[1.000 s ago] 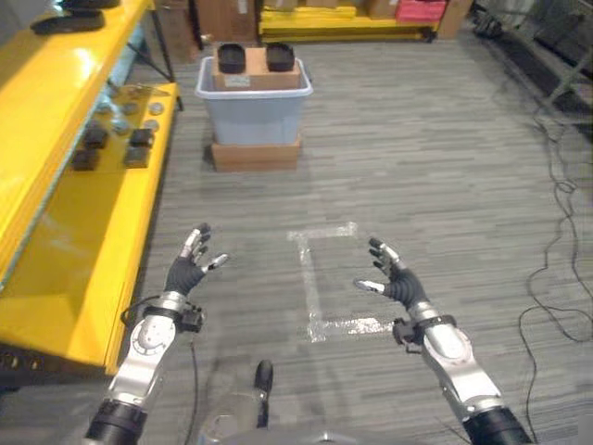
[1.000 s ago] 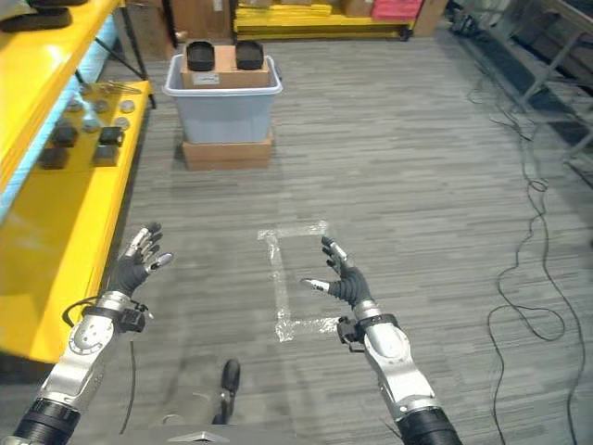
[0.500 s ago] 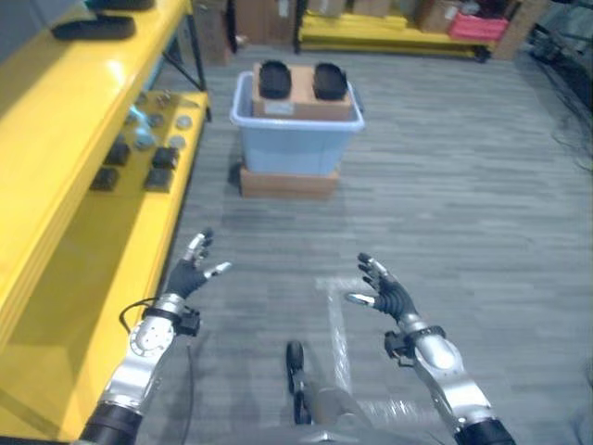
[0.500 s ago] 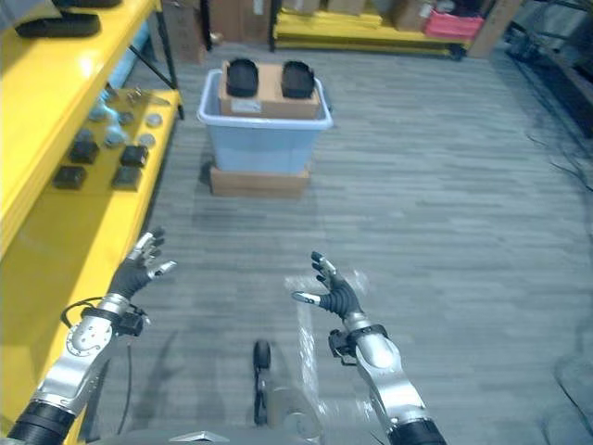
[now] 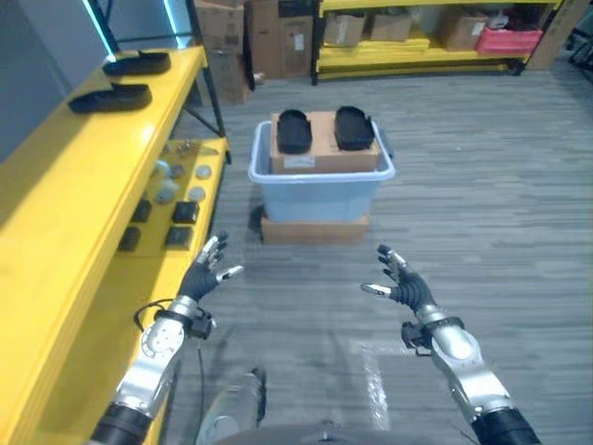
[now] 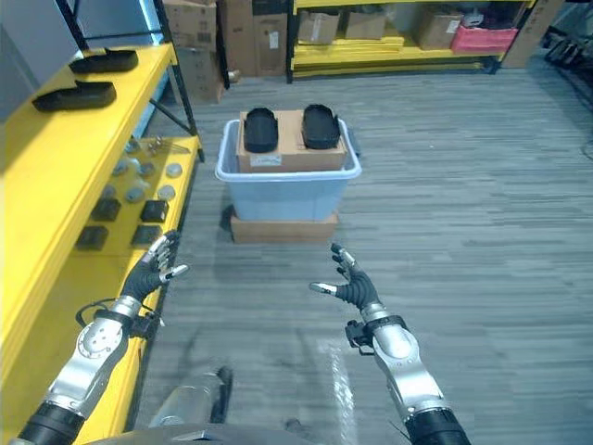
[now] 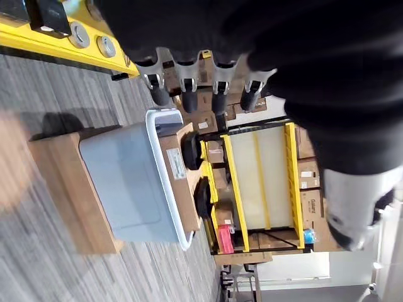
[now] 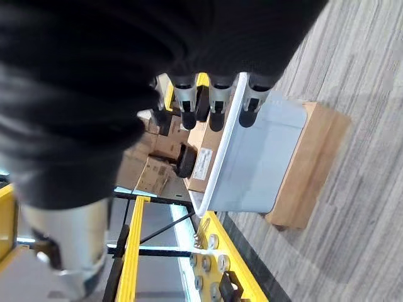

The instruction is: Move parts from the plastic box to the shelf.

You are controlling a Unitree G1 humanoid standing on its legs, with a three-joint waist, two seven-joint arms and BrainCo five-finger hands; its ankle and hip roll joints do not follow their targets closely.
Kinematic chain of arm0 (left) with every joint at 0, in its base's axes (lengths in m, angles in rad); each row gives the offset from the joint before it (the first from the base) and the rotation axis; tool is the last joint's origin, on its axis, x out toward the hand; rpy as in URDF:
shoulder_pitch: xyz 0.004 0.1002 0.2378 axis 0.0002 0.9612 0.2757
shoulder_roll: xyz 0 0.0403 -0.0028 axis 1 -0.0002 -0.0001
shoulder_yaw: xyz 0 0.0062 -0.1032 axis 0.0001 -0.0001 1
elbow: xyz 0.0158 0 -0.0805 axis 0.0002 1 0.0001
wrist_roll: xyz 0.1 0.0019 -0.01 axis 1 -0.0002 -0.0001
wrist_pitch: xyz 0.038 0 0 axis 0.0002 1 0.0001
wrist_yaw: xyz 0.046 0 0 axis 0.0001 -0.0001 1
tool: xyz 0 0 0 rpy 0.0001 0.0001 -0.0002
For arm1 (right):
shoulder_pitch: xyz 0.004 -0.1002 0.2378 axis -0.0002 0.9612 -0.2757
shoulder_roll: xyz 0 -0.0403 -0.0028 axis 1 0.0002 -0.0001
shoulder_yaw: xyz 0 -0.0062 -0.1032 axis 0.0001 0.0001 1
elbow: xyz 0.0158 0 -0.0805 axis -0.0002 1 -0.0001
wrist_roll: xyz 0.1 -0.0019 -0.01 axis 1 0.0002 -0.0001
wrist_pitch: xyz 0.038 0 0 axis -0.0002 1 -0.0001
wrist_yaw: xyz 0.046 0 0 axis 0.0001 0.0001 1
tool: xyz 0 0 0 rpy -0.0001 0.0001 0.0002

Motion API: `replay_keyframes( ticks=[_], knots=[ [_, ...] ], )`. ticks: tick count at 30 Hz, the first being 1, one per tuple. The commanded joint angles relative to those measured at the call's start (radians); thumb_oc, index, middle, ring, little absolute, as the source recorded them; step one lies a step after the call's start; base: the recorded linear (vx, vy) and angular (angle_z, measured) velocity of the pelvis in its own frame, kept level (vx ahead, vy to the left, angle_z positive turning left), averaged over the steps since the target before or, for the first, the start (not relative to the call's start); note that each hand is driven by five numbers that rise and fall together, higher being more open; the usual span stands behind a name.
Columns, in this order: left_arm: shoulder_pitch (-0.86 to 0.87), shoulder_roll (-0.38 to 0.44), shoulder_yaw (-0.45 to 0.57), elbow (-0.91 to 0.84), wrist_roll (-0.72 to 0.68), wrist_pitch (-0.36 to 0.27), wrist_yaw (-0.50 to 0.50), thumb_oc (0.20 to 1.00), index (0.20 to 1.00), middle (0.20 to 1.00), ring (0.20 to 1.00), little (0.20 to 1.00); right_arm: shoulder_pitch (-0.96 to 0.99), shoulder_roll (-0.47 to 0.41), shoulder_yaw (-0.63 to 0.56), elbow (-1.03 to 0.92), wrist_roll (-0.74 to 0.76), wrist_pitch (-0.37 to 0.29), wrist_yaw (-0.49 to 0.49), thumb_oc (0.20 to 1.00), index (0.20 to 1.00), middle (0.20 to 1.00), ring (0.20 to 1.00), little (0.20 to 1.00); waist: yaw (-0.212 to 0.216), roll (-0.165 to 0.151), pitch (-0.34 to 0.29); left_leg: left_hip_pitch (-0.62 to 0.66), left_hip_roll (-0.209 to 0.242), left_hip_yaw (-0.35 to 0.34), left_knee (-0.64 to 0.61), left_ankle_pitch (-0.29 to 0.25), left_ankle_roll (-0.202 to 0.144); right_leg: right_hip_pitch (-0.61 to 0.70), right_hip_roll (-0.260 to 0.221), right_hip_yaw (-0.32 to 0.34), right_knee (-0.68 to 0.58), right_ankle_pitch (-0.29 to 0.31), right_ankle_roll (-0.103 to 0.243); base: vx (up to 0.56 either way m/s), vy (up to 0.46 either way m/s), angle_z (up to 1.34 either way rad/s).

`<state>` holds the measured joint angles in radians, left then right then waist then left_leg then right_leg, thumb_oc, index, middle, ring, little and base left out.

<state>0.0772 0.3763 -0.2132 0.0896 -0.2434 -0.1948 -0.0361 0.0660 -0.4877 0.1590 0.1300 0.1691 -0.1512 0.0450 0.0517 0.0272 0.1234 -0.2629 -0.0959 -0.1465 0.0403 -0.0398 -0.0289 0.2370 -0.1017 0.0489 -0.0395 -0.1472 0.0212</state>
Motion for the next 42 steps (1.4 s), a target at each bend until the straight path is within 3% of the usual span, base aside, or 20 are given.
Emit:
replay_keyframes(
  ticks=[1,2,7,8,9,11,12,14,17,19,20,25,28,29,34,36,38,39,41,42],
  knots=[
    [-0.021,0.029,0.031,-0.075,-0.009,-0.041,0.008,1.0,1.0,1.0,1.0,1.0,-0.047,-0.002,-0.018,-0.048,-0.009,-0.051,-0.004,1.0,1.0,1.0,1.0,1.0,0.043,-0.024,0.008,0.04,-0.047,-0.003,-0.011,0.129,0.025,-0.045,0.155,-0.009,-0.009,0.079,-0.012,0.43,0.007,-0.6],
    [-0.014,0.028,0.033,-0.077,0.001,-0.04,0.008,1.0,1.0,1.0,1.0,1.0,-0.042,0.011,-0.006,-0.049,-0.006,-0.05,0.009,1.0,1.0,1.0,1.0,1.0,0.053,-0.017,-0.006,0.054,-0.042,-0.025,-0.021,0.165,0.029,-0.014,0.169,0.014,-0.015,0.063,-0.01,0.24,0.018,-0.56],
    [-0.014,0.03,0.024,-0.075,0.004,-0.038,-0.001,1.0,1.0,1.0,1.0,1.0,-0.019,0.026,-0.003,-0.054,-0.012,-0.047,0.018,1.0,1.0,1.0,1.0,1.0,0.059,-0.023,-0.032,0.071,-0.045,-0.021,-0.007,0.157,0.048,0.003,0.156,0.026,0.024,0.024,-0.009,0.25,0.063,-0.37],
    [-0.022,0.037,0.02,-0.07,0.007,-0.031,-0.004,1.0,1.0,1.0,1.0,1.0,-0.017,0.04,0.001,-0.052,-0.025,-0.046,0.021,1.0,1.0,1.0,1.0,1.0,0.062,-0.03,-0.043,0.097,-0.052,-0.006,0.01,0.13,0.078,-0.024,0.133,0.013,0.181,0.032,0.021,0.34,0.157,-0.41],
    [-0.041,0.051,0.016,-0.065,0.018,-0.029,0.006,1.0,1.0,1.0,1.0,1.0,-0.035,0.049,0.009,-0.053,-0.047,-0.04,0.019,1.0,1.0,1.0,1.0,1.0,0.051,-0.032,-0.011,0.13,-0.048,0.014,0.029,0.103,0.102,-0.146,0.109,0.0,0.447,0.146,0.082,0.42,0.171,-0.47],
    [-0.055,0.061,0.019,-0.059,0.026,-0.022,0.022,1.0,1.0,1.0,1.0,1.0,-0.05,0.065,0.014,-0.066,-0.046,-0.039,0.02,1.0,1.0,1.0,1.0,1.0,0.035,-0.018,0.01,0.193,-0.031,0.02,0.022,0.071,0.115,-0.246,0.075,-0.058,0.613,0.203,0.116,0.27,0.077,-0.32],
    [-0.056,0.07,0.033,-0.067,0.03,-0.022,0.024,1.0,1.0,1.0,1.0,1.0,-0.054,0.073,0.012,-0.068,-0.043,-0.036,0.023,1.0,1.0,1.0,1.0,1.0,0.029,0.003,0.012,0.242,-0.004,0.025,-0.004,0.054,0.115,-0.306,0.018,-0.142,0.607,0.18,0.101,0.22,0.04,-0.17],
    [-0.05,0.073,0.045,-0.074,0.028,-0.022,0.021,1.0,1.0,1.0,1.0,1.0,-0.051,0.076,0.011,-0.071,-0.039,-0.033,0.026,1.0,1.0,1.0,1.0,1.0,0.02,0.009,0.012,0.269,0.007,0.022,-0.019,0.043,0.11,-0.316,-0.013,-0.189,0.562,0.151,0.088,0.21,-0.04,0.08],
    [-0.038,0.082,0.068,-0.091,0.03,-0.028,0.018,1.0,1.0,1.0,1.0,1.0,-0.057,0.074,0.012,-0.066,-0.028,-0.032,0.028,1.0,1.0,1.0,1.0,1.0,0.011,0.01,0.008,0.323,0.037,0.039,-0.037,-0.012,0.088,-0.326,-0.067,-0.277,0.325,0.122,0.071,0.24,-0.155,0.39],
    [-0.039,0.08,0.072,-0.088,0.033,-0.028,0.021,1.0,1.0,1.0,1.0,1.0,-0.056,0.073,0.011,-0.061,-0.027,-0.03,0.025,1.0,1.0,1.0,1.0,1.0,0.004,0.004,0.011,0.341,0.036,0.031,-0.033,-0.032,0.081,-0.35,-0.079,-0.267,0.256,0.148,0.081,0.26,-0.22,-0.06],
    [-0.044,0.072,0.079,-0.08,0.037,-0.031,0.026,1.0,1.0,1.0,1.0,1.0,-0.053,0.074,0.015,-0.052,-0.024,-0.028,0.025,1.0,1.0,1.0,1.0,1.0,-0.009,-0.009,0.016,0.365,0.041,0.02,-0.015,-0.073,0.07,-0.356,-0.077,-0.2,0.151,0.194,0.102,0.4,-0.325,-0.35],
    [-0.078,0.063,0.049,-0.048,0.046,-0.04,0.027,1.0,1.0,1.0,1.0,1.0,-0.038,0.071,0.007,-0.048,-0.023,-0.024,0.032,1.0,1.0,1.0,1.0,1.0,-0.035,-0.019,0.022,0.436,0.074,-0.026,0.006,-0.142,0.042,-0.411,-0.079,0.008,0.06,0.279,0.145,0.32,-0.323,0.3],
    [-0.066,0.054,0.036,-0.044,0.043,-0.038,0.019,1.0,1.0,1.0,1.0,1.0,-0.04,0.068,0.013,-0.039,-0.009,-0.028,0.039,1.0,1.0,1.0,1.0,1.0,-0.035,-0.026,-0.003,0.448,0.109,-0.046,0.05,-0.16,0.015,-0.366,-0.08,-0.01,0.023,0.299,0.152,0.32,-0.455,0.4],
    [-0.058,0.04,0.03,-0.037,0.022,-0.034,0.022,1.0,1.0,1.0,1.0,1.0,-0.043,0.05,0.023,-0.034,-0.01,-0.028,0.04,1.0,1.0,1.0,1.0,1.0,-0.037,-0.016,-0.01,0.432,0.155,-0.06,0.109,-0.112,-0.006,-0.356,-0.041,-0.011,0.055,0.275,0.128,0.29,-0.513,0.36],
    [-0.072,0.03,0.009,-0.033,-0.006,-0.03,0.019,1.0,1.0,1.0,1.0,1.0,-0.05,0.013,0.013,-0.029,0.016,-0.035,0.028,1.0,1.0,1.0,1.0,1.0,-0.043,-0.024,0.01,0.313,0.16,-0.064,0.349,0.053,-0.015,-0.283,-0.003,-0.041,0.045,0.236,0.074,0.14,-0.308,-0.01],
    [-0.077,0.028,0.006,-0.039,-0.015,-0.029,0.023,1.0,1.0,1.0,1.0,1.0,-0.045,0.003,-0.007,-0.02,0.036,-0.04,0.008,1.0,1.0,1.0,1.0,1.0,-0.043,-0.035,0.031,0.244,0.173,0.0,0.469,0.099,-0.018,-0.241,0.004,-0.063,0.034,0.217,0.052,0.13,-0.313,0.14],
    [-0.083,0.02,0.003,-0.039,-0.021,-0.031,0.022,1.0,1.0,1.0,1.0,1.0,-0.025,-0.015,-0.032,-0.008,0.014,-0.036,-0.012,1.0,1.0,1.0,1.0,1.0,-0.053,-0.042,0.032,0.218,0.217,0.123,0.425,0.064,-0.024,-0.208,0.007,-0.106,0.011,0.191,0.038,0.1,-0.251,-0.08],
    [-0.082,0.019,0.003,-0.039,-0.021,-0.031,0.022,1.0,1.0,1.0,1.0,1.0,-0.023,-0.016,-0.033,-0.009,0.014,-0.036,-0.012,1.0,1.0,1.0,1.0,1.0,-0.051,-0.043,0.033,0.224,0.217,0.126,0.421,0.064,-0.023,-0.205,0.006,-0.104,0.009,0.191,0.038,0.11,-0.145,0.05],
    [-0.08,0.013,-0.001,-0.033,-0.016,-0.027,0.014,1.0,1.0,1.0,1.0,1.0,0.001,-0.023,-0.065,-0.014,0.0,-0.036,-0.02,1.0,1.0,1.0,1.0,1.0,-0.043,-0.047,0.026,0.187,0.106,0.146,0.276,-0.064,0.005,-0.19,0.003,-0.124,-0.015,0.193,0.048,0.1,-0.075,0.13],
    [-0.084,0.013,-0.009,-0.029,-0.013,-0.027,0.008,1.0,1.0,1.0,1.0,1.0,0.004,-0.023,-0.074,-0.014,-0.006,-0.036,-0.024,1.0,1.0,1.0,1.0,1.0,-0.051,-0.042,0.022,0.211,0.104,0.187,0.195,-0.085,0.019,-0.183,0.006,-0.146,-0.019,0.188,0.058,0.06,-0.044,0.13]
  ],
)
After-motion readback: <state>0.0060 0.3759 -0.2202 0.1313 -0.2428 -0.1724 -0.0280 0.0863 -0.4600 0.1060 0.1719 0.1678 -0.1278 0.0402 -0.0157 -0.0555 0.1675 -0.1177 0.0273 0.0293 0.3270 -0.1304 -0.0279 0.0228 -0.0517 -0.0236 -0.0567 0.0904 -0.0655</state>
